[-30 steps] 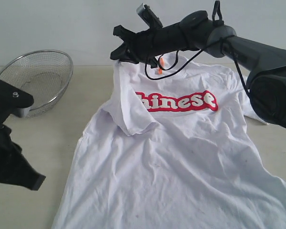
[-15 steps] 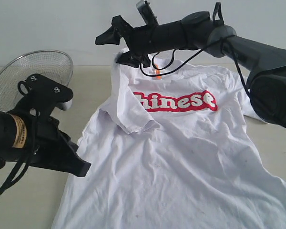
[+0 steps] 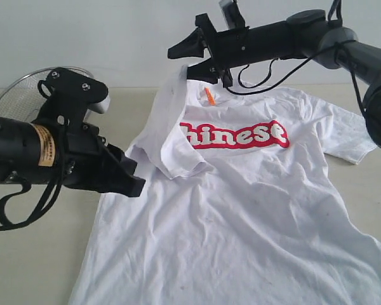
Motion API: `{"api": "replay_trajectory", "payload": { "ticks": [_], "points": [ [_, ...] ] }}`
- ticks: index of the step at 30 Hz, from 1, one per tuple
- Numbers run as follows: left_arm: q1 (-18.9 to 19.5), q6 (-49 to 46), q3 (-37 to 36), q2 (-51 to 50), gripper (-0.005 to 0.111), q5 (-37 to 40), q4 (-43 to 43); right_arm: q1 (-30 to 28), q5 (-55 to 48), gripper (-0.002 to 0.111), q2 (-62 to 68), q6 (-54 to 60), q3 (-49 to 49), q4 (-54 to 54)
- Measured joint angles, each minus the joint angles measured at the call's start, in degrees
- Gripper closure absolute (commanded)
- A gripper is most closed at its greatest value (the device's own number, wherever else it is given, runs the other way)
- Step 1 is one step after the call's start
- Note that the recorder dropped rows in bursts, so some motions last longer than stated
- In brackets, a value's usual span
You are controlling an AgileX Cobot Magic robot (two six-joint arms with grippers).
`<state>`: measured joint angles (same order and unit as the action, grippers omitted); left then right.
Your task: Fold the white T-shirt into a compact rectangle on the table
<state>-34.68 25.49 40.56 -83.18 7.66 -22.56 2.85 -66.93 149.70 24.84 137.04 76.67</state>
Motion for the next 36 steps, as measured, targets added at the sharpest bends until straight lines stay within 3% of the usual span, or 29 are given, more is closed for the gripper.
{"api": "replay_trajectory", "payload": {
  "ticks": [7,12,23,30,36],
  "points": [
    [6.3,0.1,1.7,-5.8,0.053,-3.0,3.0,-1.0,-2.2,0.054,0.0,1.7,0.0,4.6],
    [9.4,0.3,6.9,-12.6,0.053,-6.7,3.3,-1.2,-2.3,0.054,0.0,2.1,0.0,4.8],
    [9.0,2.3,16.4,-24.9,0.053,-10.3,3.5,-1.2,-2.5,0.054,0.0,3.6,0.0,3.4],
    [4.6,3.6,19.3,-30.0,0.053,-13.0,3.5,-1.2,-2.5,0.054,0.0,3.7,0.0,3.0],
    [3.7,5.8,19.9,-32.7,0.053,-15.8,3.3,-1.2,-2.5,0.054,0.0,3.8,0.0,3.0]
  ]
}}
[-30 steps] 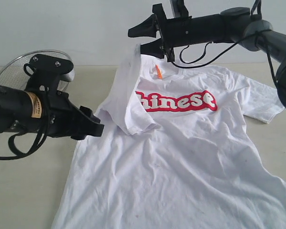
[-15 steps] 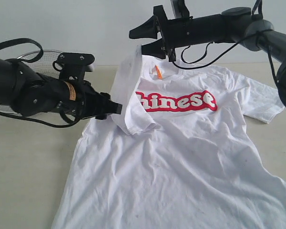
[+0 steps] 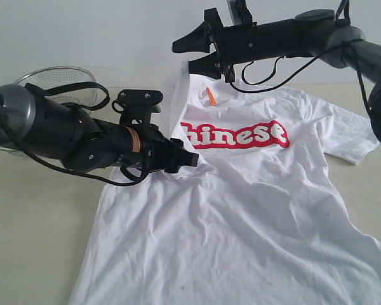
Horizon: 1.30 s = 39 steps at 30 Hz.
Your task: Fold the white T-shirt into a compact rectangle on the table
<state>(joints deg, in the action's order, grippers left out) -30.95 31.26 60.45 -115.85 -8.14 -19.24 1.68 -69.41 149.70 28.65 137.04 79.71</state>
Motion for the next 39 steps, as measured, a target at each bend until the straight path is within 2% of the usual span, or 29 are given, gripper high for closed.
{"api": "replay_trajectory", "payload": {
  "ticks": [4,11,12,17,26,30,35,39],
  "points": [
    [0.0,0.3,0.4,-0.9,0.056,-1.4,0.0,0.0,0.0,0.054,0.0,0.2,0.0,0.0],
    [0.0,0.6,2.3,-2.6,0.100,-1.9,0.0,0.0,0.0,0.054,0.0,0.2,0.0,0.0],
    [0.0,0.6,2.6,-2.7,0.102,-2.0,0.0,0.0,0.0,0.054,0.0,0.2,0.0,0.0],
    [0.0,-0.7,4.4,-3.0,0.102,-1.2,0.0,0.0,0.0,0.054,0.0,0.2,0.0,0.0],
    [0.7,-6.2,9.5,-2.7,0.102,9.0,0.0,0.0,0.0,0.054,0.0,0.4,0.0,0.0],
    [3.1,-6.5,9.7,-1.0,0.102,10.8,0.0,-0.4,-0.1,0.054,0.0,0.6,0.0,0.0],
    [8.1,-6.5,9.7,1.3,0.102,11.1,0.0,-2.1,-0.2,0.054,0.0,0.7,0.0,0.0],
    [9.7,-6.5,9.7,3.2,0.102,13.2,0.0,-3.4,-0.2,0.054,0.0,0.8,0.0,0.0]
  ]
}}
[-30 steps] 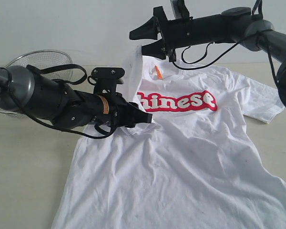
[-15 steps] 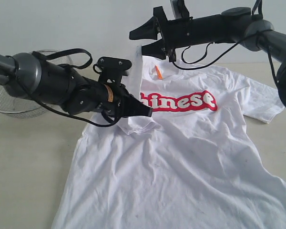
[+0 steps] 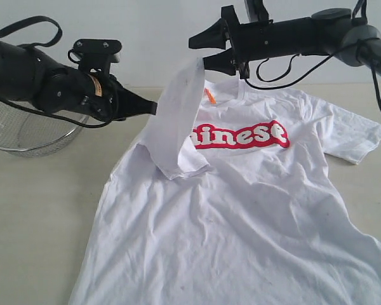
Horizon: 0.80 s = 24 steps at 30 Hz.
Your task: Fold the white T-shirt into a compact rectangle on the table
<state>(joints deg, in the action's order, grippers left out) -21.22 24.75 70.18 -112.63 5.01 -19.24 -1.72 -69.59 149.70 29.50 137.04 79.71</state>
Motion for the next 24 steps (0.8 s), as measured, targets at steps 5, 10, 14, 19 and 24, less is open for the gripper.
{"api": "replay_trajectory", "payload": {
  "ticks": [5,10,14,19,24],
  "points": [
    [-3.0,0.0,0.0,0.4,0.102,0.5,0.9,0.4,0.0,0.054,0.0,0.1,0.0,0.0],
    [-6.1,0.0,0.0,0.4,0.087,-0.1,1.9,2.8,0.0,0.044,0.0,0.9,0.0,0.0],
    [-6.5,0.0,0.0,0.4,0.046,0.2,2.7,4.6,0.4,0.042,0.0,1.3,0.0,0.0],
    [-6.5,0.0,0.1,0.0,0.042,0.6,3.0,4.7,1.2,0.042,0.0,1.3,0.0,-0.3],
    [-6.5,0.0,0.1,-3.8,0.047,0.5,5.1,4.7,1.4,0.042,0.0,0.9,0.0,-0.8]
  ]
}}
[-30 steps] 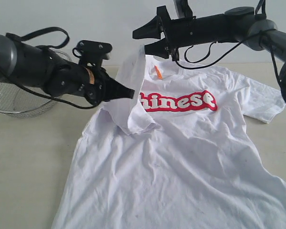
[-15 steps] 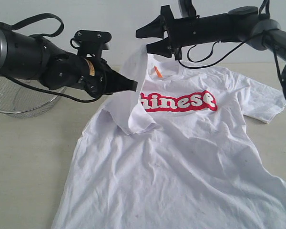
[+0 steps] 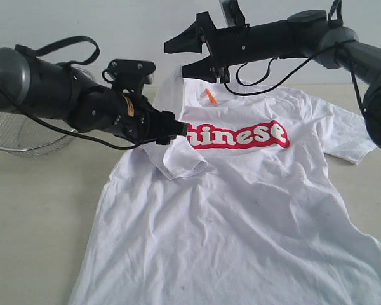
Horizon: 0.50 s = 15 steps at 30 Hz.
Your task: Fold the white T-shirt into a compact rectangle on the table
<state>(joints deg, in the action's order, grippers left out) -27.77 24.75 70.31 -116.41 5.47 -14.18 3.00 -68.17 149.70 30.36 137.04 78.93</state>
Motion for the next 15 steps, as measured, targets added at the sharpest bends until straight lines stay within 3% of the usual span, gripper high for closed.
{"api": "replay_trajectory", "payload": {
  "ticks": [12,14,15],
  "points": [
    [-3.7,0.0,0.0,-3.8,0.050,-1.6,1.2,0.0,0.0,0.042,0.0,-0.4,0.0,0.0],
    [-3.7,0.0,0.0,-5.0,0.063,-1.6,1.2,0.0,0.0,0.042,0.0,-0.4,0.0,0.0],
    [-3.7,0.0,0.0,-5.1,0.077,-2.0,1.2,0.0,0.0,0.042,0.0,-0.4,0.0,0.0]
  ]
}}
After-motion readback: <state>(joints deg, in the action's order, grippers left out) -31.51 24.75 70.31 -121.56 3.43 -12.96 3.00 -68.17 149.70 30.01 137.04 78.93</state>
